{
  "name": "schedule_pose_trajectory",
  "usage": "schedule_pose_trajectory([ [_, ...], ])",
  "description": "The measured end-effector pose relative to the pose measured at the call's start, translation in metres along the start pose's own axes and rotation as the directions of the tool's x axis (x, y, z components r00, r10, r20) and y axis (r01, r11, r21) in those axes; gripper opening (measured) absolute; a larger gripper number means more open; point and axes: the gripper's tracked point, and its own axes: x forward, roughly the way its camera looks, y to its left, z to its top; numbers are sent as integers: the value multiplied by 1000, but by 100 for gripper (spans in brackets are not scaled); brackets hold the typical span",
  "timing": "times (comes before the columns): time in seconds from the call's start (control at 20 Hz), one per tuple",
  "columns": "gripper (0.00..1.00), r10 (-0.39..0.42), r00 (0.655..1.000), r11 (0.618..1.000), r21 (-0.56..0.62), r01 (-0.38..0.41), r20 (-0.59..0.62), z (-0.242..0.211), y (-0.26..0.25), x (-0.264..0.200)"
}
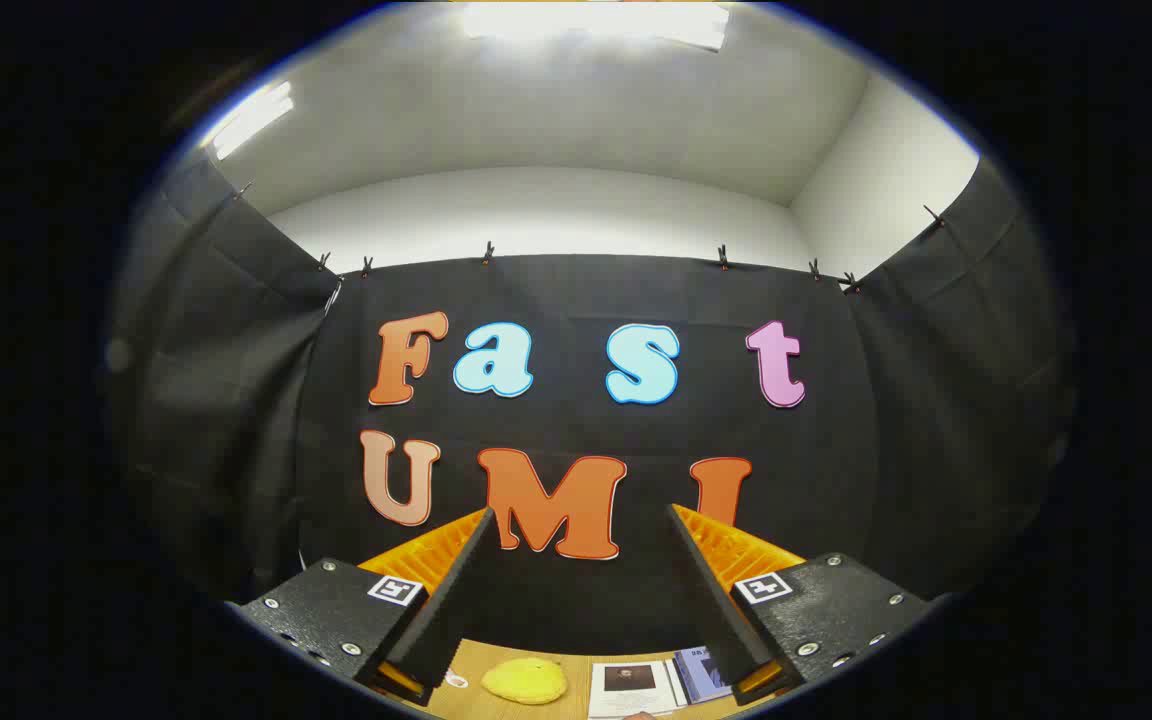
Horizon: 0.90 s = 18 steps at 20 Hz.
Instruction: Open the storage box then place both shoes into the box .Put the left shoe in first, then the right shoe, with the right side of both shoes facing outward in a uniform manner.
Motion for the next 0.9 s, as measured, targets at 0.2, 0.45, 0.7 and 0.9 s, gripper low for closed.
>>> schedule_pose_trajectory([
  [0.2, 98, 2, 1000, 999, 32, -1, -31, -4, -1, 1],
  [0.45, 97, 8, 999, 998, 59, -6, -45, 1, 1, -2],
  [0.7, 97, 31, 999, 998, 62, -28, -43, 14, 7, -11],
  [0.9, 97, 33, 999, 999, 40, -32, -20, 21, 18, -14],
])
